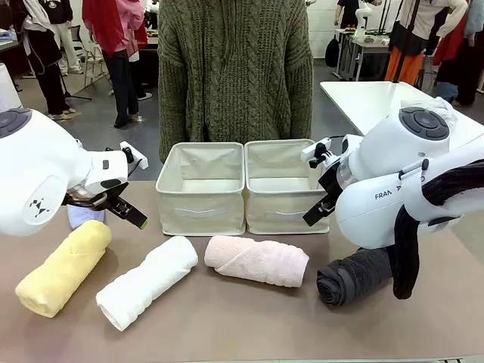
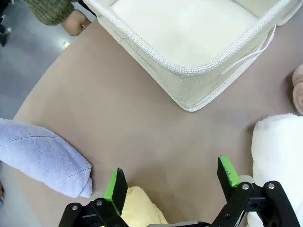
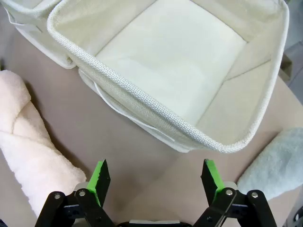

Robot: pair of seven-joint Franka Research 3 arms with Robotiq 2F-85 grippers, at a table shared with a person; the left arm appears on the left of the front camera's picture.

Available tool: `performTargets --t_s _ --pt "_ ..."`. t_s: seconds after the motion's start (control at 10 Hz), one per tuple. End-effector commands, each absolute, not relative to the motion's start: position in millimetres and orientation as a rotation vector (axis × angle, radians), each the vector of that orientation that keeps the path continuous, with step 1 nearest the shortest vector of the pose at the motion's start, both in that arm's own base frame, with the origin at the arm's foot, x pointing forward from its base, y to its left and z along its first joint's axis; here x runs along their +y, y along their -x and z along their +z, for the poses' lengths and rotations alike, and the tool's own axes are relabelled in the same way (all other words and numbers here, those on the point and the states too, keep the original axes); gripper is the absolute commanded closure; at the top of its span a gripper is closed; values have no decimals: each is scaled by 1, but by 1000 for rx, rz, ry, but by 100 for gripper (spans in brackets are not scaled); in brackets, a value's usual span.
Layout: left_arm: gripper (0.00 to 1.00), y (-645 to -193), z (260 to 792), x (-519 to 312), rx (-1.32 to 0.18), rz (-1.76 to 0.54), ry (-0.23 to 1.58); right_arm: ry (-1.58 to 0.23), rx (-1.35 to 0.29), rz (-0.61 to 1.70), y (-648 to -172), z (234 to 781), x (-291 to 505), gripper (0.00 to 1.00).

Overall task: Sort the towels based on their folding style.
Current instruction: Pick up one triangle-folded towel and place it in the left Fabric basket.

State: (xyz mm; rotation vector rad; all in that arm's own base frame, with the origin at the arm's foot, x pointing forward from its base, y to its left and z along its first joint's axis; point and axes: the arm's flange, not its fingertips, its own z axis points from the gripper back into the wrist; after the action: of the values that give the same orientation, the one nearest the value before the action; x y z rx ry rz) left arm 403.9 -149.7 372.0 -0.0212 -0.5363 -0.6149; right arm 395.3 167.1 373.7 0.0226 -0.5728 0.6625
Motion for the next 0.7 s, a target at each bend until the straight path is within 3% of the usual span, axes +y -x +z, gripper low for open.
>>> performTargets --t_s 0.0,0.6 --pt "0 -404 372 -150 -537 -615 21 -23 -573 662 -395 374 167 0" --pt "0 -404 372 -150 -537 -615 21 -23 -573 662 -395 374 167 0"
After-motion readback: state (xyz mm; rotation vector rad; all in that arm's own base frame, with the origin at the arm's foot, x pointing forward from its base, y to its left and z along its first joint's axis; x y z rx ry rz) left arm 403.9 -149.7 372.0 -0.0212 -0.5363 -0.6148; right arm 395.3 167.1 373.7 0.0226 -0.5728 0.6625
